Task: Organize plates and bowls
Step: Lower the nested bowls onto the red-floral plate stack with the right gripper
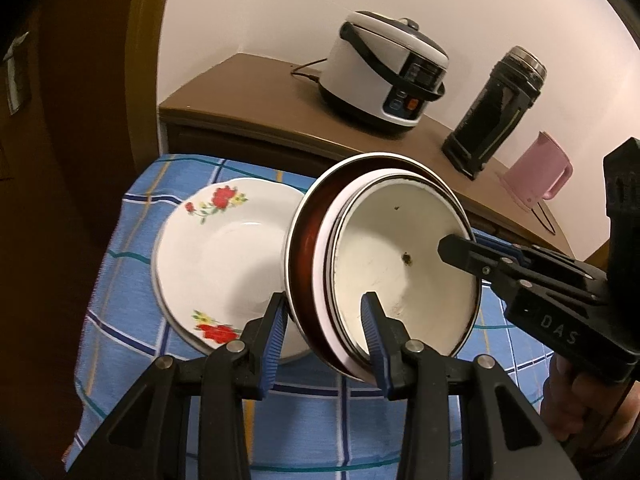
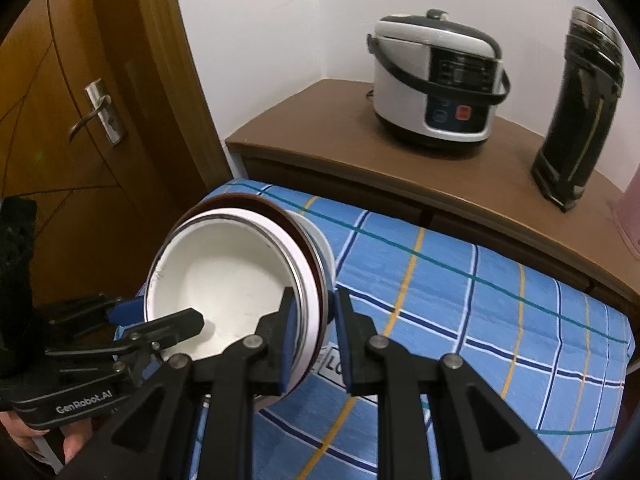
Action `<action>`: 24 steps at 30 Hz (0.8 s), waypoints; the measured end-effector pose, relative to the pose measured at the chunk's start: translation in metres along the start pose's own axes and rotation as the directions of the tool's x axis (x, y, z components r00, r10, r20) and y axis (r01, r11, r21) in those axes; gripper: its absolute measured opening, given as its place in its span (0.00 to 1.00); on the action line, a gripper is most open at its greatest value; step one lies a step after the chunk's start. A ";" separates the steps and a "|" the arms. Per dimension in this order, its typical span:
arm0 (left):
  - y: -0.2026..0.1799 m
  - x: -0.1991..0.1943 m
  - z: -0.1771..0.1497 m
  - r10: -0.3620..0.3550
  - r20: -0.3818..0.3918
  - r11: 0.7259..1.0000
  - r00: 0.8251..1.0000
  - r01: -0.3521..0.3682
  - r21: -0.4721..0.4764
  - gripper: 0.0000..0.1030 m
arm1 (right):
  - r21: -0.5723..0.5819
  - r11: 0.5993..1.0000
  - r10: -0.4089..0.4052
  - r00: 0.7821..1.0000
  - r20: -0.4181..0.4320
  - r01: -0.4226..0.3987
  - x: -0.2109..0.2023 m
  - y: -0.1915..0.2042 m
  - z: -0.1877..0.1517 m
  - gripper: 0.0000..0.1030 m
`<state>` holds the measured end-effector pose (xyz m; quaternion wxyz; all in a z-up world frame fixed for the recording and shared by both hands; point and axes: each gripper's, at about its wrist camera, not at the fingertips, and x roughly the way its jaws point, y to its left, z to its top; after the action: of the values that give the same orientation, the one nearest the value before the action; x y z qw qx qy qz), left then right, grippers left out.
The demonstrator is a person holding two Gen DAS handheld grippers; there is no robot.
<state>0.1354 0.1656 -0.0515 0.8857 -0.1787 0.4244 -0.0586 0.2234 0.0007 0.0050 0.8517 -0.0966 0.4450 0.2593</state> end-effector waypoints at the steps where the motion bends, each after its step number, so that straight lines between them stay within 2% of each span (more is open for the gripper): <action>1: 0.003 -0.001 0.001 0.007 0.001 1.000 1.000 -0.007 0.001 0.40 | -0.004 1.000 0.003 1.000 -0.006 -0.003 0.003 0.002 0.002 0.18; 16: 0.034 0.004 0.011 0.035 -0.030 0.999 0.999 -0.036 -0.027 0.40 | -0.075 0.997 -0.010 0.998 -0.067 0.005 0.032 0.028 0.025 0.18; 24: 0.046 0.009 0.012 0.040 -0.056 0.998 0.998 -0.043 -0.042 0.40 | -0.107 0.994 -0.012 0.992 -0.126 -0.002 0.052 0.040 0.032 0.19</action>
<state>0.1482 0.2095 -0.0682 0.8706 -0.1873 0.4536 -0.0358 0.2497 0.0654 -0.0152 0.8160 -0.1596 0.4833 0.2741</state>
